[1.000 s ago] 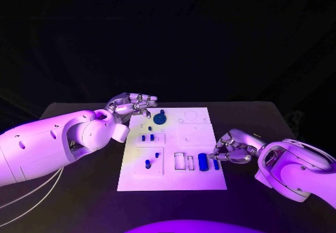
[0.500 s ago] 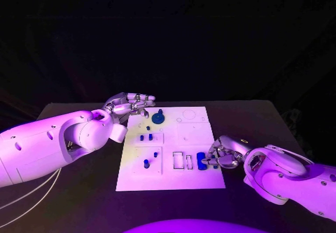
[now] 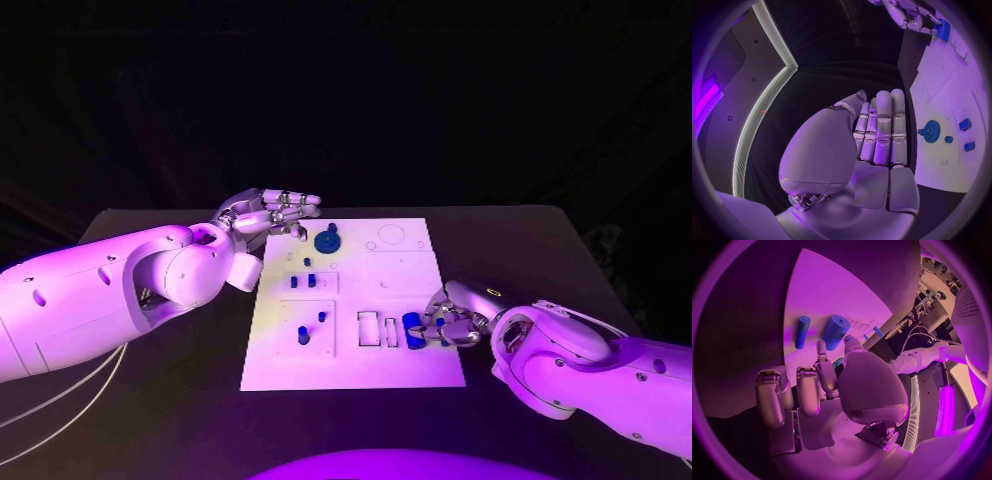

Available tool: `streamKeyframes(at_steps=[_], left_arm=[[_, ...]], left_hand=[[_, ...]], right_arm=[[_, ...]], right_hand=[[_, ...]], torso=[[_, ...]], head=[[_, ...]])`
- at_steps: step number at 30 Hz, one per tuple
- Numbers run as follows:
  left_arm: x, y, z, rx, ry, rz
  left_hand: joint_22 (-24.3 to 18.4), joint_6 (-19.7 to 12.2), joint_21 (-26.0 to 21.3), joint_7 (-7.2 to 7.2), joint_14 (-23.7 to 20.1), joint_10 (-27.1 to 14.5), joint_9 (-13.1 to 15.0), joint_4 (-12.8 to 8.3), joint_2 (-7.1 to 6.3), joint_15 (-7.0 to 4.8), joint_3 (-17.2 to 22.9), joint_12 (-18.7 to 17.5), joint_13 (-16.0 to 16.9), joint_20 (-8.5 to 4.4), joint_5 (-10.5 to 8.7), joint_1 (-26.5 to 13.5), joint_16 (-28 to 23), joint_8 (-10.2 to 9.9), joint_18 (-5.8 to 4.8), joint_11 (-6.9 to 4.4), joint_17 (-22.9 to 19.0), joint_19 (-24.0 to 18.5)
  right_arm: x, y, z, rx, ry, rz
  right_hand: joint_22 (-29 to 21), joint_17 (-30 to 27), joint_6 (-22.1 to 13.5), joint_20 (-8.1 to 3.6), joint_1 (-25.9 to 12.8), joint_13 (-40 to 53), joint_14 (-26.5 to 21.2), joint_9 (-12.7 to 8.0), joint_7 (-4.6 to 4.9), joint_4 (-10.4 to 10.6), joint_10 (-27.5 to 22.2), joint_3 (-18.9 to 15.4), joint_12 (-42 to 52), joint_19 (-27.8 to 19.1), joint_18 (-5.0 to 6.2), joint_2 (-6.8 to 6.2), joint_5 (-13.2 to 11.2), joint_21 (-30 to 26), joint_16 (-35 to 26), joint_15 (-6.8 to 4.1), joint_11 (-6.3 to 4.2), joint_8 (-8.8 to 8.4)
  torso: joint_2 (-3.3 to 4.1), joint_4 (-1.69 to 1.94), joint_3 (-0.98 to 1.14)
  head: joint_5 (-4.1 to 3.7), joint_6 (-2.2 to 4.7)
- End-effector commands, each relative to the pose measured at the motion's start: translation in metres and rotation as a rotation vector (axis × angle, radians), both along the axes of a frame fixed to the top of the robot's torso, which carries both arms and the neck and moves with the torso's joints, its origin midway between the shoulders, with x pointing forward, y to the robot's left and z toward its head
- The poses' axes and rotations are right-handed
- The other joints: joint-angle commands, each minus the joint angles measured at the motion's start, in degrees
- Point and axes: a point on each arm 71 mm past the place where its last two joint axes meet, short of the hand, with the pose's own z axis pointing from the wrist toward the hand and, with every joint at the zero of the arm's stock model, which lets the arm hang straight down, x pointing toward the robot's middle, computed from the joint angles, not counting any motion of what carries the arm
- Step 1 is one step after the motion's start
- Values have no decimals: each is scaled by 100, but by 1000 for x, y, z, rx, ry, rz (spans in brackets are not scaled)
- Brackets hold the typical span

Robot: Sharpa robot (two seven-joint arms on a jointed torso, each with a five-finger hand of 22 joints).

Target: Assemble the parts on the task board

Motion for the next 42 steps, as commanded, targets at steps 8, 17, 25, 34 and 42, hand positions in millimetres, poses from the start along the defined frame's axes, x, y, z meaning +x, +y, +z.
streamKeyframes(at_steps=[8, 17, 25, 34, 42], left_arm=[[-1, -1, 1, -14, -2, -13], [-1, -1, 1, -14, 2, -16], [-1, 0, 1, -14, 2, -16], [-1, 1, 1, -12, 3, -14], [-2, -1, 1, -15, 6, -24]], left_hand=[[-12, -59, -38, 15, -50, -62, -11, 11, 34, 13, -59, 40, 7, 5, -10, -46, 21, 16, 73, 14, -14, 46], [-12, -59, -38, 15, -50, -62, -11, 11, 34, 13, -59, 40, 7, 5, -10, -46, 21, 16, 73, 14, -14, 46], [-14, -70, -42, 20, -52, -72, -15, 13, 32, 16, -66, 41, 6, 6, -10, -50, 22, 14, 73, 18, -18, 45], [-14, -70, -42, 20, -52, -72, -15, 13, 32, 16, -66, 41, 6, 6, -10, -50, 22, 14, 73, 18, -18, 45], [-22, -93, -58, 29, -62, -99, -23, 27, 23, 27, -98, 49, 6, 15, -11, -77, 23, 13, 71, 28, -29, 42]], right_arm=[[3, 7, -8, -88, 8, -9], [5, 16, -15, -110, 24, 8], [4, 16, -16, -107, 18, -1], [-2, 12, -3, -5, -43, -49], [-6, 28, 17, 130, -70, -46]], right_hand=[[1505, 677, -47, 9, -36, 5, 427, 124, -17, 8, -43, -199, -58, 601, -37, 1, -269, 26, -12, 6, 0, 86], [1505, 676, -48, 5, 134, 34, 426, 209, -28, -29, -35, -241, -59, 601, -37, 31, -321, 26, -15, -1, -9, 126], [1505, 693, -21, -8, 334, 78, 430, 305, -50, -62, -6, -258, -45, 601, -37, 119, -174, 26, -8, -17, -29, 186], [1505, 702, 87, -54, 530, 215, 433, 451, -125, -58, 114, -259, 50, 601, -37, 326, 307, 26, -5, -71, -97, 307], [1505, 709, 133, -81, 483, 270, 436, 510, -160, -2, 173, -293, 86, 601, -37, 435, 478, 26, -3, -100, -130, 351]], torso=[[-1, 2, 0], [0, 3, 3], [-3, 1, 0], [-6, 5, 1], [1, 13, 6]], head=[[6, 0], [10, 7], [19, 3], [43, -8], [33, 1]])
